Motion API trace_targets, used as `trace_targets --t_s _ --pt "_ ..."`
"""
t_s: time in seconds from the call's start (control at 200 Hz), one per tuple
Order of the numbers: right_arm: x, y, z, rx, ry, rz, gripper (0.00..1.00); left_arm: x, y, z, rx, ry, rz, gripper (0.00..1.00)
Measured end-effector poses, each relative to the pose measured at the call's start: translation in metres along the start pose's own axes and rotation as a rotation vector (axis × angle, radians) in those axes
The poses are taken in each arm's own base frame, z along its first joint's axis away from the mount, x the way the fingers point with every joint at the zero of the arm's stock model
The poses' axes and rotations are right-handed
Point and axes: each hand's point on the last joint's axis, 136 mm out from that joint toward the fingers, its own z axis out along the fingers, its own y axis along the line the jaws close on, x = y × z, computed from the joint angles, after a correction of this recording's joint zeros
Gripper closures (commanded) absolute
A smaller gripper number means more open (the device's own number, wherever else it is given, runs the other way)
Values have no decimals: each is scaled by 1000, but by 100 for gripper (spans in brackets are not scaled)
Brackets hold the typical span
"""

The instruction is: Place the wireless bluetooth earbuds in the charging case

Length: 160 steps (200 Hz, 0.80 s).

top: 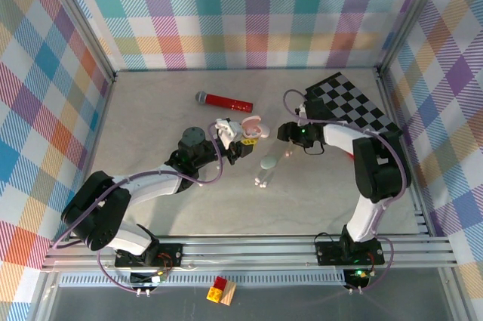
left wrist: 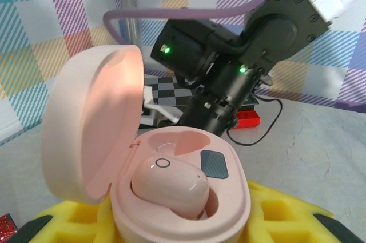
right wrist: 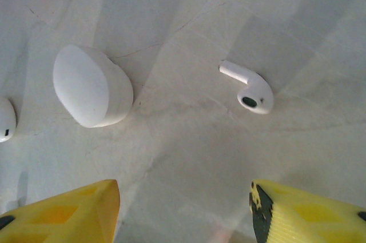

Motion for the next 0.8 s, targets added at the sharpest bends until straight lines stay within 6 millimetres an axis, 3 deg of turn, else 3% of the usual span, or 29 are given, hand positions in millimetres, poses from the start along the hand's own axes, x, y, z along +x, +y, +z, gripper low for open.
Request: trace_targets --t_s 0.29,0.8 --pt "13 -4 10 -16 60 -2 41 2 -1 -1 1 12 -2 67" --pt "59 -7 -10 -58 87 17 47 2 -1 -1 1 14 0 67"
